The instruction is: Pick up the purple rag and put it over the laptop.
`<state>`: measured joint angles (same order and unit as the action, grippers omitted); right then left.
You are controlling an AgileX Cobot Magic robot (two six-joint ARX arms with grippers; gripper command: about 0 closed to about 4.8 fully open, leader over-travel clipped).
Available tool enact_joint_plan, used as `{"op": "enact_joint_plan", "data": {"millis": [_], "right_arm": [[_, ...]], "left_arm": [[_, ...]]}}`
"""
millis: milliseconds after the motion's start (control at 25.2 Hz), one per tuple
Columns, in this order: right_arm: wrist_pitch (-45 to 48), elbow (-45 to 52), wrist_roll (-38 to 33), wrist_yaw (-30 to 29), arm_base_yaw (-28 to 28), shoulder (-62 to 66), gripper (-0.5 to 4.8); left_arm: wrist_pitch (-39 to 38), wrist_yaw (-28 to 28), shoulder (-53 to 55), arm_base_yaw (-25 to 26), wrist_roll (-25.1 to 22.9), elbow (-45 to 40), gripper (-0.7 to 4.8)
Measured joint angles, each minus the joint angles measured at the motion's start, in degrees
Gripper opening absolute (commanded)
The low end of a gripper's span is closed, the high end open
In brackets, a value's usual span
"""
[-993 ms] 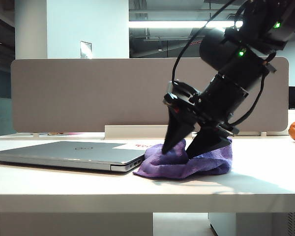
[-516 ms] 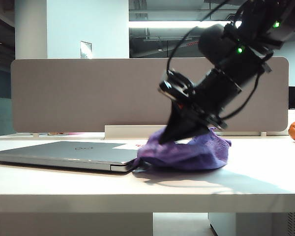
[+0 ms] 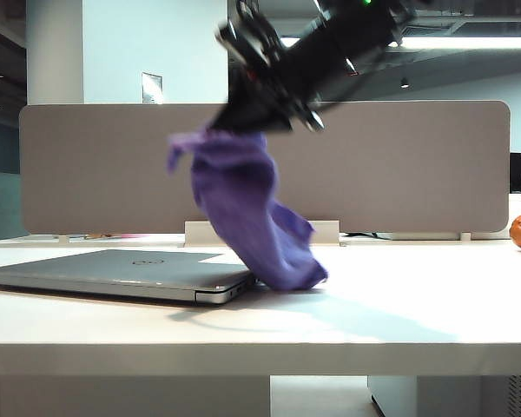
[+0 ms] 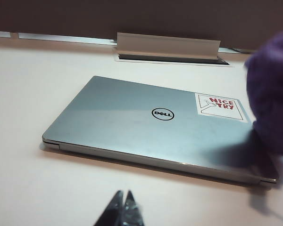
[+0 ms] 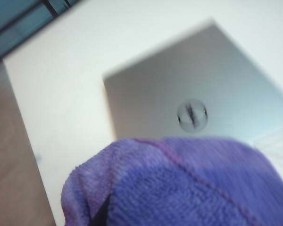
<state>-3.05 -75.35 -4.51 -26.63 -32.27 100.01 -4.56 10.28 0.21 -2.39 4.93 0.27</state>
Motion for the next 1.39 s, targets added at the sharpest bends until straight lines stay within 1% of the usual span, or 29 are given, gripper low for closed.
{"op": "enact_joint_plan", "data": {"millis": [199,278,397,477,993,1073,1112,1152,1192,1232,1311,1351,1390], "right_arm": [[6.45,-4.85,0.02,1.16,-0.61,0.02,-0.06],[7.41,-5.27,0.04,2.43,-0.57,0.00,-0.06],[7.48,-5.55,0.02,4.74,-0.57,0.66,-0.06],[8.81,-6.01,0.02,5.01,-0.57,2.38,-0.06],[8.79,-12.85,0.02,5.03,-1.31,13.49,-0.06],[8.70,-12.94,0.02,5.16,-1.31,15.78,0.06],[8.70,-12.94,0.02,5.22,-1.33,16.48,1.02],[8.63,-12.94,0.02,5.46,-1.31,17.99,2.21],[8.44,-12.94,-0.04,5.55,-1.29,19.15,3.06],[8.26,-12.94,-0.13,5.60,-1.29,19.71,3.73],[8.07,-12.94,-0.15,5.62,-1.42,20.61,4.55],[8.09,-12.94,-0.15,5.62,-1.44,20.98,4.79],[8.13,-12.94,-0.31,5.62,-1.51,21.29,4.79]], "left_arm": [[0.00,0.00,-0.02,0.00,0.00,0.00,-0.06],[0.00,0.00,-0.02,0.00,0.00,0.00,-0.06],[0.00,0.00,-0.02,0.00,0.00,0.00,-0.06],[0.00,0.00,-0.02,0.00,0.00,0.00,-0.06],[0.00,0.00,-0.02,0.00,0.00,0.00,-0.06],[0.00,0.00,-0.04,0.00,0.00,0.00,-0.06],[0.00,0.00,-0.04,0.00,0.00,0.00,-0.06],[0.00,0.00,-0.04,0.00,0.00,0.00,-0.06],[0.00,0.02,-0.04,0.00,0.00,0.00,-0.06],[0.00,0.02,-0.04,0.00,0.00,0.00,-0.06],[0.00,0.02,-0.04,0.00,0.00,0.00,-0.06],[0.00,0.02,-0.04,0.00,0.00,0.00,-0.06],[0.00,0.02,-0.04,0.00,0.00,0.00,-0.06]]}}
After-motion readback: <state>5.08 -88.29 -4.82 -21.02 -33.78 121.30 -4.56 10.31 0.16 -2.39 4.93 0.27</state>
